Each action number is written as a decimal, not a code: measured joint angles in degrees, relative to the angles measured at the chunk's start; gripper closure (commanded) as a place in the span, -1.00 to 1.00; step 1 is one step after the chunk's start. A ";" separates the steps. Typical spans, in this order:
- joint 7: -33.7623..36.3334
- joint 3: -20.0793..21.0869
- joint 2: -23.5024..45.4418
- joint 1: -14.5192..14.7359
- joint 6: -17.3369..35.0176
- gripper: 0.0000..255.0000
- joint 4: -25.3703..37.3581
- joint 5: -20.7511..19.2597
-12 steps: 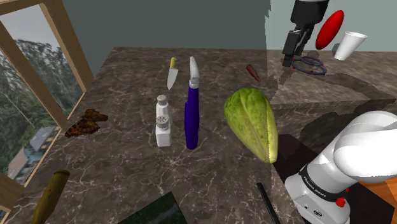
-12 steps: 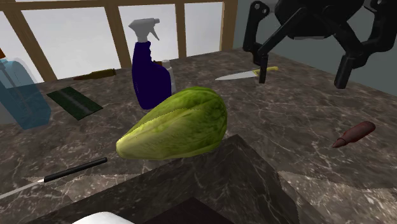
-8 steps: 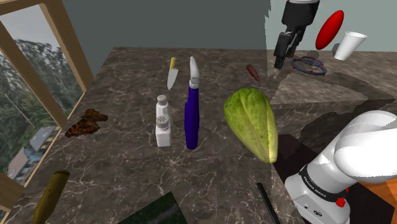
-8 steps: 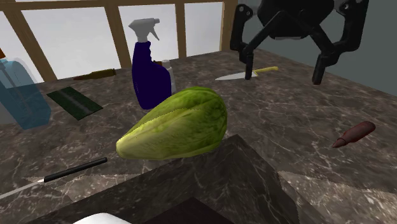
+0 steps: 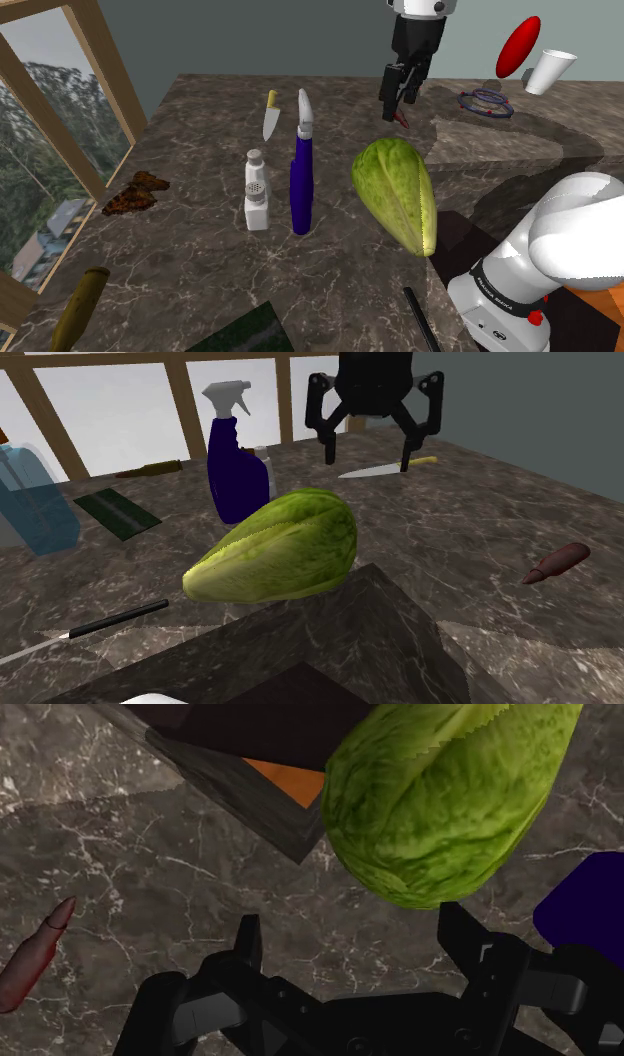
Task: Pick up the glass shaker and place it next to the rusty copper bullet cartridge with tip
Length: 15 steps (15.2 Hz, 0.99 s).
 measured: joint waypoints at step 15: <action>12.23 11.85 20.81 4.64 11.73 -1.00 13.43 5.63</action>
